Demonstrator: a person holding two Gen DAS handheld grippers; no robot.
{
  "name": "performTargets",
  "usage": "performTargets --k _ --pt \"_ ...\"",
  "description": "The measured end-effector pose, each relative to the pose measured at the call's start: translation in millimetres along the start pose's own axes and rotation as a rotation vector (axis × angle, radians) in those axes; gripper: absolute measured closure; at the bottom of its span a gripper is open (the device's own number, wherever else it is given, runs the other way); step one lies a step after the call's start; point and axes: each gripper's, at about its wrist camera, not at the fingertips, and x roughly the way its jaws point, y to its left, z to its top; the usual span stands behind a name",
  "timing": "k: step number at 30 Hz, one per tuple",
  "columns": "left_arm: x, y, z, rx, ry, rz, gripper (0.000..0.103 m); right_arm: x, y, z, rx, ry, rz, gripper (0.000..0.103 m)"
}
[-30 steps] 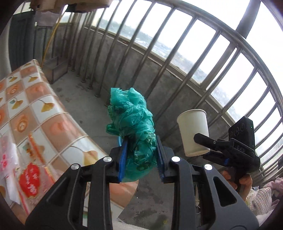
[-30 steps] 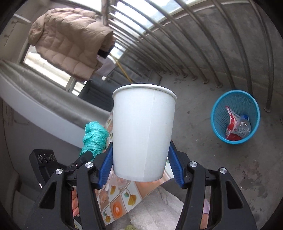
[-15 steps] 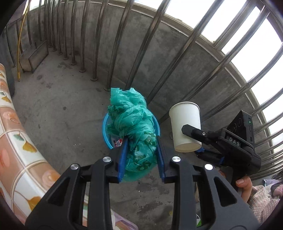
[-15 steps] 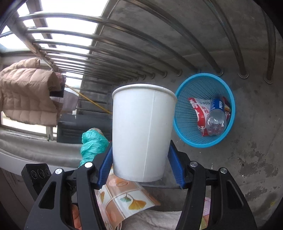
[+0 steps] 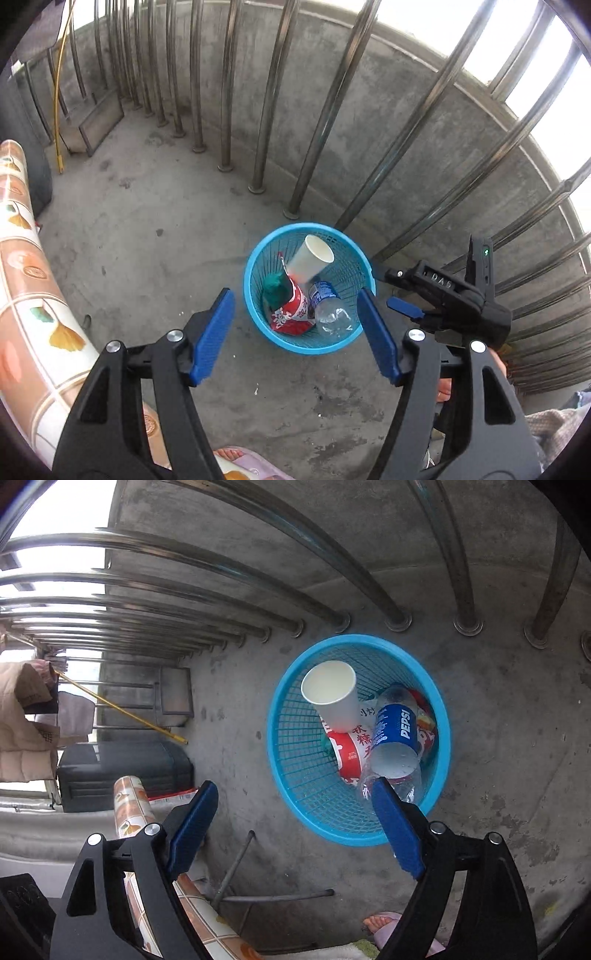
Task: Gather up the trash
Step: 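Move both tools back to the table toward the clear plastic bags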
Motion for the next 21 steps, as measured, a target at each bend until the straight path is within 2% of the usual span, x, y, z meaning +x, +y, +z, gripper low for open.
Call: performTargets --k 6,8,13,15,21 --pt "-51 2 -13 0.0 -0.091 -0.036 0.032 -24 13 -14 -0.06 -0.034 -0.007 0.02" --pt "-68 4 -21 -0.01 -0.086 -0.065 0.029 -37 24 -21 -0.096 -0.057 0.004 0.02" --pt "-120 15 -57 -0.015 -0.098 -0.076 0.027 -74 55 -43 -0.178 -0.106 0.104 0.02" --pt "-142 21 -73 -0.021 -0.132 -0.074 0.026 -86 67 -55 -0.219 -0.115 0.135 0.016" --pt "-212 46 -135 -0.037 -0.285 -0.023 0.02 -113 119 -96 -0.343 -0.091 0.176 0.014"
